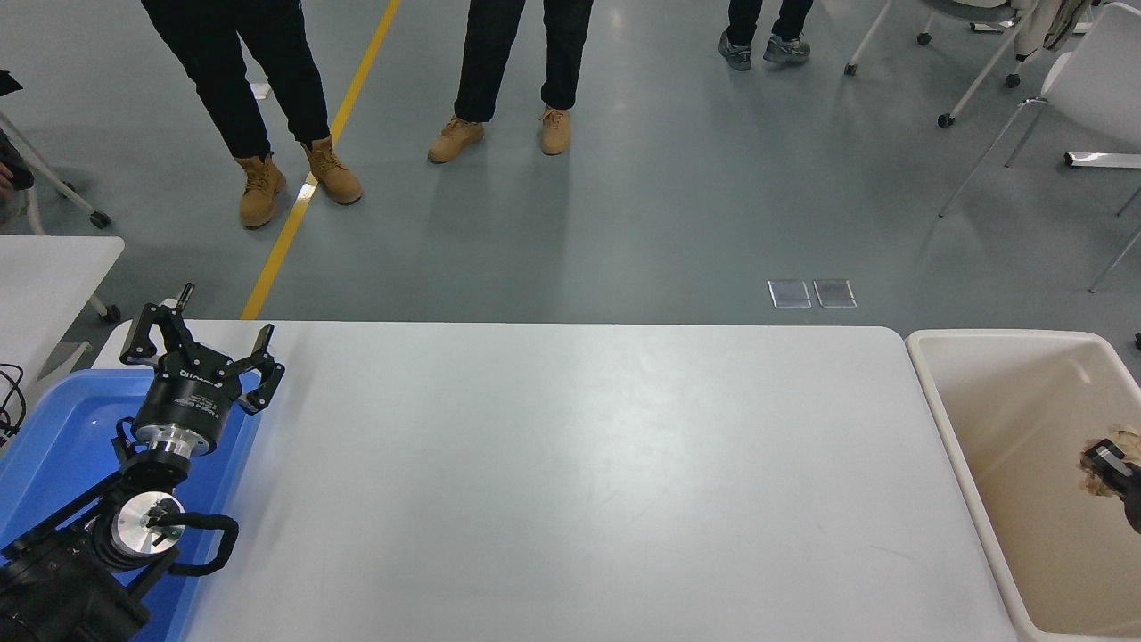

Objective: Clean the table surface

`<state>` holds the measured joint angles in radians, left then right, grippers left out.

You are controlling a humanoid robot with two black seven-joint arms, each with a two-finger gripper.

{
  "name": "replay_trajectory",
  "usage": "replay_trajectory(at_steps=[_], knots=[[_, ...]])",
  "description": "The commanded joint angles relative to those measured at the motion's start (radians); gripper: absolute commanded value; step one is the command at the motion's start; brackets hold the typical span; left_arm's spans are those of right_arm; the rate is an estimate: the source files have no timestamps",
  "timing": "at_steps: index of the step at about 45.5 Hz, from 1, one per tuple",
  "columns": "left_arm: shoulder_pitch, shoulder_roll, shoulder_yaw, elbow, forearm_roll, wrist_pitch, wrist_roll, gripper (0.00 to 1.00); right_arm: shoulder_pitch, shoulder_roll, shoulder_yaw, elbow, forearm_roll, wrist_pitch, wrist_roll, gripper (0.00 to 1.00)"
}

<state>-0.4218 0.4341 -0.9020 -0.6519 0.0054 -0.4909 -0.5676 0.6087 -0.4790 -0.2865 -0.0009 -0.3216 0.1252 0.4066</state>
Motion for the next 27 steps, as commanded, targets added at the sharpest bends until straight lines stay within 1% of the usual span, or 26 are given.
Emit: replay_trajectory(at_steps=[1, 4, 7, 10, 11, 14, 17, 20, 27], knots=[[0.0, 0.0, 0.0, 0.0, -0.001, 0.0, 0.0, 0.99, -0.003, 0.008, 0.003, -0.001, 0.001, -0.012, -0.009, 0.1], [0.0, 0.0, 0.0, 0.0, -0.001, 0.0, 0.0, 0.99, -0.003, 0.008, 0.003, -0.001, 0.001, -0.013, -0.012, 0.14], [0.0, 0.0, 0.0, 0.0, -0.001, 0.0, 0.0, 0.99, -0.003, 0.008, 0.004, -0.001, 0.003, -0.015, -0.012, 0.22], [0.0, 0.0, 0.0, 0.0, -0.001, 0.0, 0.0, 0.99, -0.003, 0.008, 0.006, -0.001, 0.003, -0.016, -0.012, 0.28], [0.0, 0.0, 0.0, 0.0, 0.001, 0.0, 0.0, 0.99, -0.003, 0.008, 0.009, -0.002, 0.004, -0.018, -0.012, 0.31], [0.0, 0.0, 0.0, 0.0, -0.001, 0.0, 0.0, 0.99, -0.003, 0.008, 0.016, -0.002, 0.012, -0.024, -0.012, 0.44], [0.0, 0.0, 0.0, 0.0, -0.001, 0.0, 0.0, 0.99, -0.004, 0.008, 0.02, -0.001, 0.016, -0.026, -0.012, 0.5], [0.0, 0.0, 0.0, 0.0, -0.001, 0.0, 0.0, 0.99, -0.007, 0.008, 0.021, -0.001, 0.019, -0.027, -0.012, 0.59], [0.0, 0.0, 0.0, 0.0, -0.001, 0.0, 0.0, 0.99, -0.014, 0.006, 0.023, -0.001, 0.019, -0.029, -0.012, 0.68]])
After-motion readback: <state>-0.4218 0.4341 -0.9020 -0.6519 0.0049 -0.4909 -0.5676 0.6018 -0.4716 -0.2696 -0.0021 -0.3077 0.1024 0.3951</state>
